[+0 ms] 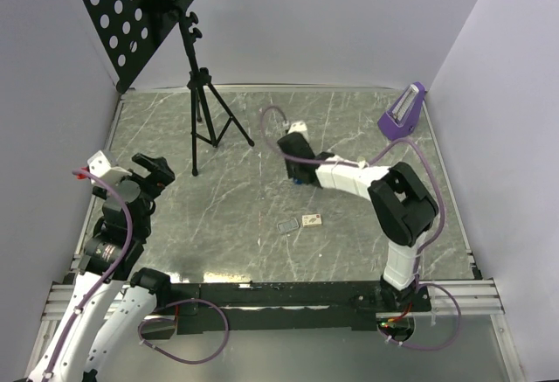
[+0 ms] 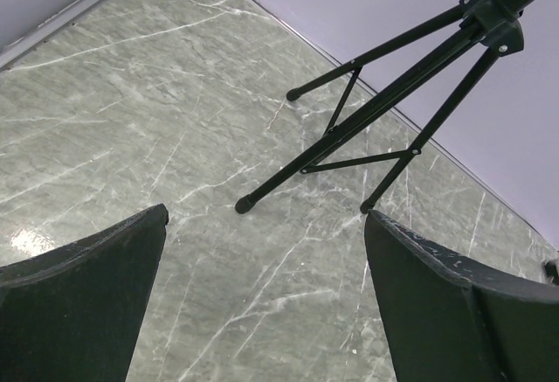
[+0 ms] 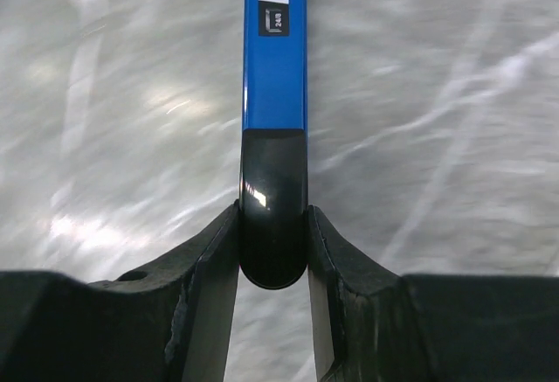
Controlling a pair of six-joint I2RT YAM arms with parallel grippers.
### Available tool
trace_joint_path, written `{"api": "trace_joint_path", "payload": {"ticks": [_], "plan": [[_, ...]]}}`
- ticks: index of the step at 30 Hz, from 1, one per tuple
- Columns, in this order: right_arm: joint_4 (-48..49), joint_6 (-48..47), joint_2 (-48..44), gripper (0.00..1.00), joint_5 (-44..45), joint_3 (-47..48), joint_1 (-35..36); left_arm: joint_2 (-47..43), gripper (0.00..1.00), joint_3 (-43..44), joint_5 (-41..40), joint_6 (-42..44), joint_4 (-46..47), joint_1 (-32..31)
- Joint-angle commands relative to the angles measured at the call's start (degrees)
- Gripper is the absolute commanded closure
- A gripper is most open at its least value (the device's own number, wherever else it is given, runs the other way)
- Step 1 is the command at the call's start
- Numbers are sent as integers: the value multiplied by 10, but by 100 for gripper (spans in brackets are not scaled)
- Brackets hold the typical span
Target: Load the staples into the stapler
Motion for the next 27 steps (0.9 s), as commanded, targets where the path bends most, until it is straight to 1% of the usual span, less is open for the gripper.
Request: {"api": "trace_joint_path", "payload": {"ticks": [1,2,4,5,6,9,10,13,17,20,21,27], "plan": [[-86,29,42,100,53,58,-61,0,1,-3,16,16,24,7],[-100,38,48,99,53,73,-69,-1,1,-3,15,16,24,6],[-106,44,57,94,53,84,-88,-1,1,-3,15,16,24,7],[-107,44,58,88,51,91,-100,-3,1,-3,16,16,24,7],[-108,43,57,85,47,93,-106,-3,1,-3,16,16,24,7],[-103,34,36,67,45,93,-112,-5,0,-3,16,17,23,8],[-103,30,28,56,45,91,-112,-5,1,-3,16,16,24,8],[-108,33,-13,47,40,80,-113,-6,1,-3,19,17,25,8],[-110,44,-77,38,41,38,-121,-6,1,-3,22,20,25,8],[-117,65,-129,34,40,-1,-145,-10,1,-3,24,21,25,8],[-119,79,-137,30,39,-11,-158,-11,0,-3,25,22,26,8],[-112,111,-153,28,-12,-83,-208,-17,1,-11,49,43,40,8]]}}
